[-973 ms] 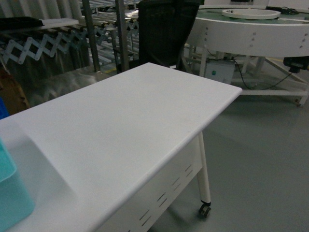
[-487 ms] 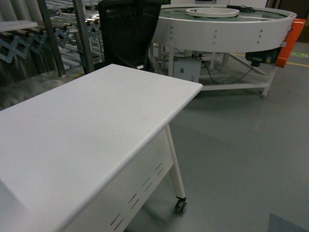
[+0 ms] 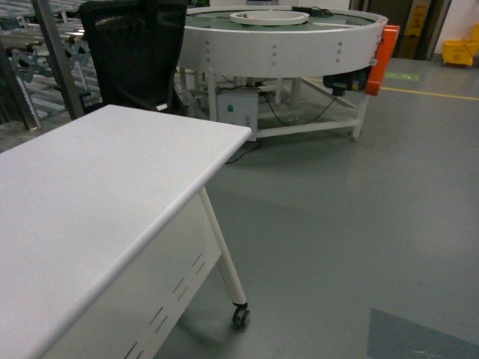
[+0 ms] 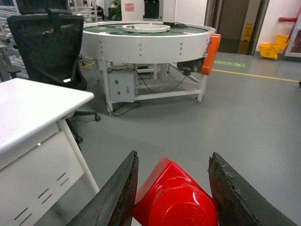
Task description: Pick red block from blue box to shelf
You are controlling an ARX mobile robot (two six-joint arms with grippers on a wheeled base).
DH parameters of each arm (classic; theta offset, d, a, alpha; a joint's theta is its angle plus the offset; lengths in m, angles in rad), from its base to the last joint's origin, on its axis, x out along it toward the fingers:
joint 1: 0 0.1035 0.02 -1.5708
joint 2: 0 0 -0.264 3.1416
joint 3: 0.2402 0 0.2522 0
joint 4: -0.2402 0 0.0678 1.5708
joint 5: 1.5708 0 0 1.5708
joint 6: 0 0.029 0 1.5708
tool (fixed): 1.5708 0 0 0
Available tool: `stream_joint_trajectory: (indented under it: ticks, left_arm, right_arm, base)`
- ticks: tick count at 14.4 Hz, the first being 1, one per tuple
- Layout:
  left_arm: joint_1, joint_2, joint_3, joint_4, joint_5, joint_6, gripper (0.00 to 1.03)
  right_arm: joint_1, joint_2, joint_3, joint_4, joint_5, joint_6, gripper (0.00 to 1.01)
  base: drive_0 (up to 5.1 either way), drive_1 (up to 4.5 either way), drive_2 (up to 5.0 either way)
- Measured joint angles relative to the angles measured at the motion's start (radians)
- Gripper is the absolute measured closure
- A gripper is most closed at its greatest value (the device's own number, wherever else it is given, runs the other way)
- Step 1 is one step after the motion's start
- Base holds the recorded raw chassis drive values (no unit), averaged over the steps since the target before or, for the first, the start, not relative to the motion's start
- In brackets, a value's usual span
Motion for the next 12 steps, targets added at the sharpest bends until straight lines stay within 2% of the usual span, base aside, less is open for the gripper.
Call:
stream_joint_trajectory:
  ticks: [12]
  left_arm:
    - [0.0, 0.0, 0.0, 0.0, 0.0, 0.0, 0.05]
  right_arm:
    - [0.0, 0.0, 0.0, 0.0, 0.0, 0.0, 0.63]
  base:
    - [0.0, 0.0, 0.0]
